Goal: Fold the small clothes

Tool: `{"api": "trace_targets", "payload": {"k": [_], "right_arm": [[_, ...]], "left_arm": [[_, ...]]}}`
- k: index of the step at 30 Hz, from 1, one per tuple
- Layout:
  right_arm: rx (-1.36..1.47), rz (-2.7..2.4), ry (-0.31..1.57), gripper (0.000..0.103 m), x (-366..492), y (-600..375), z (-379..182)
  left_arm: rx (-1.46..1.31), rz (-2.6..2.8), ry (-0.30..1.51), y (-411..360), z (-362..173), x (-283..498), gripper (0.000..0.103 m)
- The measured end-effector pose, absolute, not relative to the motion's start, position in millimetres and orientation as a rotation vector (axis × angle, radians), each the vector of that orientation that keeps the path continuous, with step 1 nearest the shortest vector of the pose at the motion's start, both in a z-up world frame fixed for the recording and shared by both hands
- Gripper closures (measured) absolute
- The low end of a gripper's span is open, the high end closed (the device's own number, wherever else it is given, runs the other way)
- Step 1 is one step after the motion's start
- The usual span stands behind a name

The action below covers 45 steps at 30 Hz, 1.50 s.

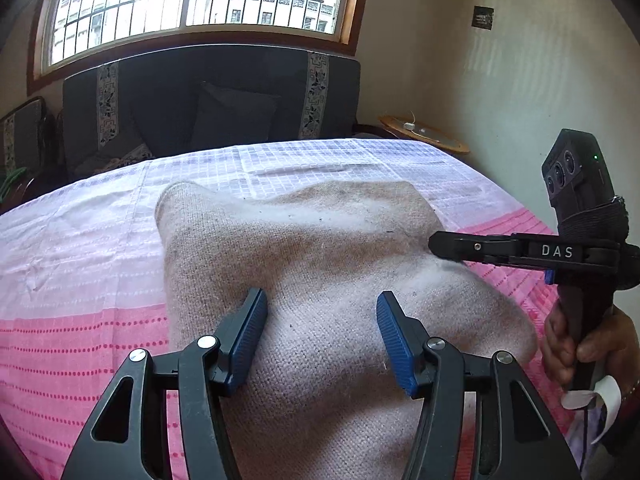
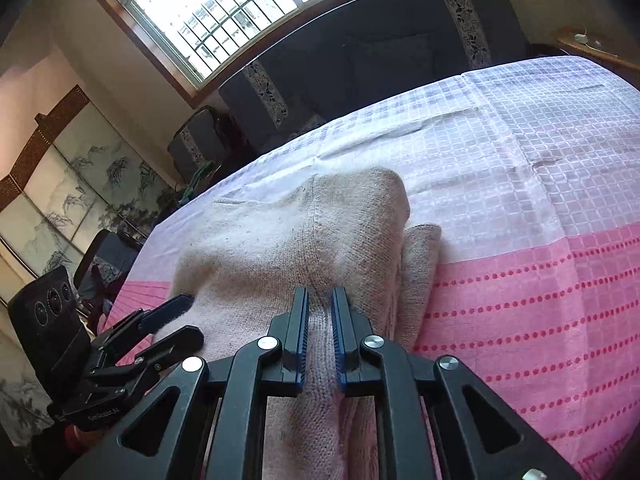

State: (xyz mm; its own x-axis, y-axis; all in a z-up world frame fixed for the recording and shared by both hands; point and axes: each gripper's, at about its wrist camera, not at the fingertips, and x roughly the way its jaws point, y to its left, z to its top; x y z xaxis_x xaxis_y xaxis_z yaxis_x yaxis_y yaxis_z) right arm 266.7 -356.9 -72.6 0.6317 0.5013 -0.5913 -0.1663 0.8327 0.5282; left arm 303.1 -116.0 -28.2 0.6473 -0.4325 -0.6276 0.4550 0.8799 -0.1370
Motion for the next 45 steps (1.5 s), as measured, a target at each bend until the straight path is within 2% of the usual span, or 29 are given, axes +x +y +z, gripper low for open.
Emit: {"api": "trace_targets", "payload": {"k": [2, 3, 4, 6, 7, 21, 29, 32, 38, 45], "right_arm": [[0.465, 0.374, 0.776, 0.079, 251, -360, -68], [0.471, 0.365, 0.765, 0.07, 242, -362, -68], [0.475, 0.361, 0.757, 0.065, 235, -362, -67], [0.462, 0.336, 0.75, 0.045, 220, -363, -68], [0.455, 0.324, 0.746, 0.043, 215, -363, -69], [0.444, 0.294, 0.821, 0.038, 213, -359, -91], [0.447, 0.314, 0.867, 0.035, 226, -356, -98], [0.471, 0.345, 0.891, 0.035, 231, -359, -102], [0.502, 0.48, 0.96, 0.031, 248, -362, -103], [0.566, 0.628, 1.02, 0.03, 271, -368, -110]], "left_arm": [[0.042, -0.481, 0.684, -117, -24, 297, 0.046], [0.036, -0.47, 0.681, -117, -22, 294, 0.046], [0.03, -0.455, 0.679, -116, -20, 292, 0.046], [0.032, -0.425, 0.669, -115, -17, 285, 0.045], [0.045, -0.408, 0.664, -115, -17, 283, 0.045], [0.13, -0.294, 0.63, -108, -16, 277, 0.044], [0.137, -0.251, 0.613, -100, -16, 281, 0.031], [0.051, -0.288, 0.655, -83, -17, 290, 0.029], [-0.355, -0.567, 0.889, -26, -42, 335, 0.029], [-0.514, -0.782, 1.031, -15, -66, 373, 0.029]]}}
